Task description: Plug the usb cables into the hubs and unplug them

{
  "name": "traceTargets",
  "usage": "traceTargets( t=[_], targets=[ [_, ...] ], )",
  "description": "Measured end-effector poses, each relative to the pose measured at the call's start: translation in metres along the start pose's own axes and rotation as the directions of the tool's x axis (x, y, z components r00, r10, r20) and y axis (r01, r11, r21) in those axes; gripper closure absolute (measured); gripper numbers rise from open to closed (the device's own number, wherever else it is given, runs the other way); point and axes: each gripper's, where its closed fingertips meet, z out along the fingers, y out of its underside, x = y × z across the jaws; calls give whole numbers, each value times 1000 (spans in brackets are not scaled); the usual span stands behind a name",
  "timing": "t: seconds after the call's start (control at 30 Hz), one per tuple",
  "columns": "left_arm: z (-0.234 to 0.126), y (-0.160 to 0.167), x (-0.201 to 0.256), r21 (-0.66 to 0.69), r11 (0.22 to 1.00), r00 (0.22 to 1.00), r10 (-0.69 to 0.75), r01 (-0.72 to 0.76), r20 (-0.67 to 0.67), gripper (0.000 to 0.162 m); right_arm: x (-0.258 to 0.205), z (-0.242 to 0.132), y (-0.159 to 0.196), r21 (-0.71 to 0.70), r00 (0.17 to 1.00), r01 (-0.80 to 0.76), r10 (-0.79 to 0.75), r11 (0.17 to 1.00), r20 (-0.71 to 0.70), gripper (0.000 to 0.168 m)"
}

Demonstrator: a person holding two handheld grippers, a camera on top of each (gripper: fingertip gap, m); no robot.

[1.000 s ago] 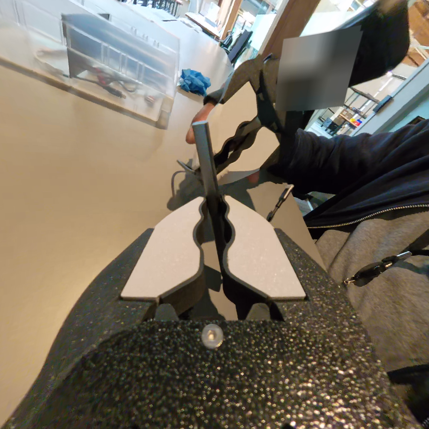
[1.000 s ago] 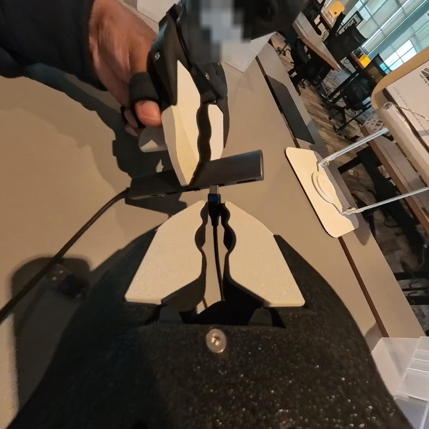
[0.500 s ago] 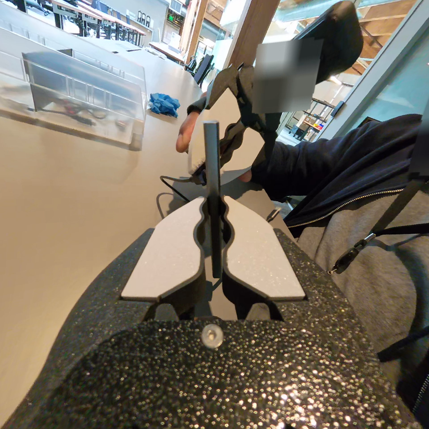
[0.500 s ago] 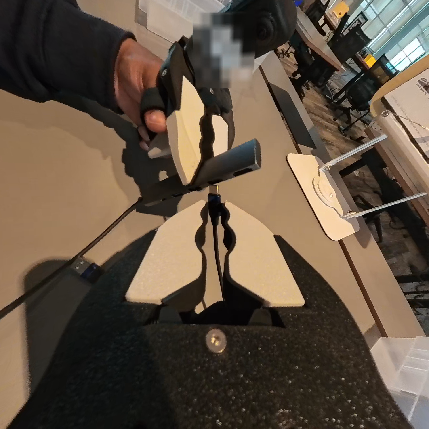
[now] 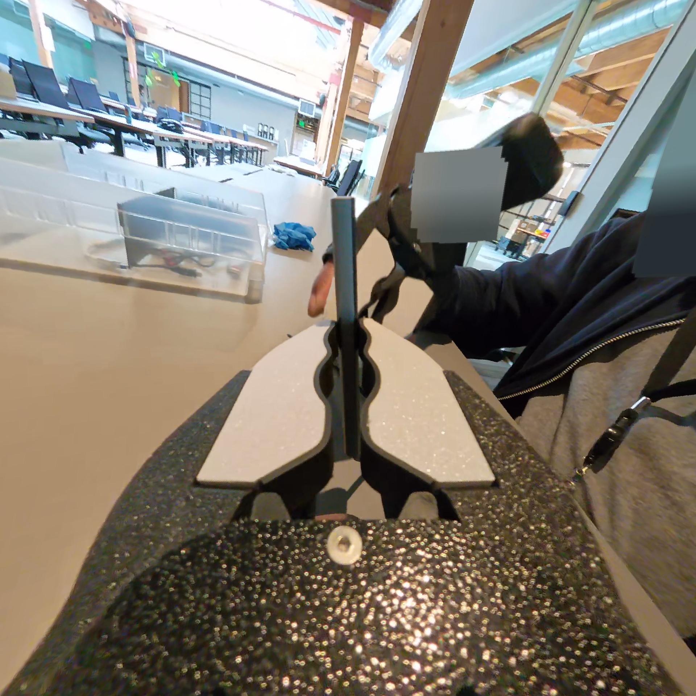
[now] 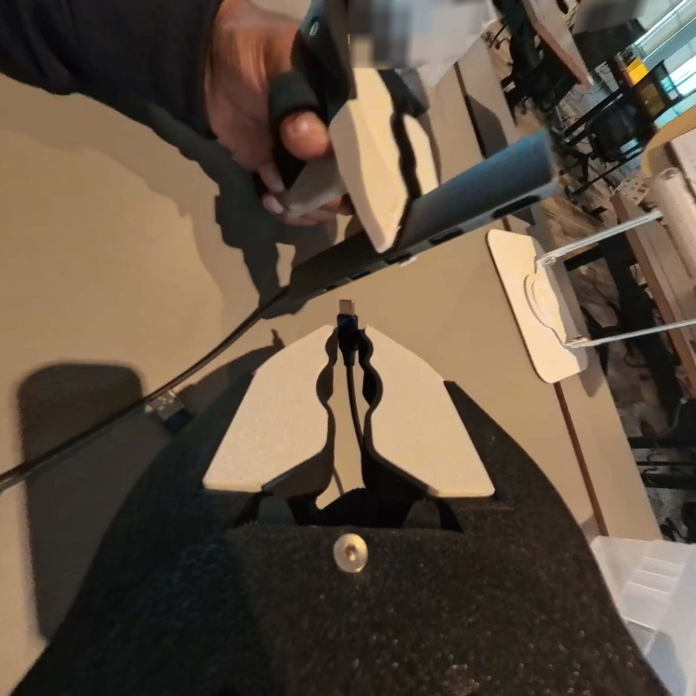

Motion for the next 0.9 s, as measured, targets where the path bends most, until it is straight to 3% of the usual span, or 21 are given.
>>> traceTargets(
  t=[0.9],
  targets=[
    [23,13,-24,-33,996,969,-78,89,235,153,-10,18,23,-105,977,-188,197,976,77,159]
  ],
)
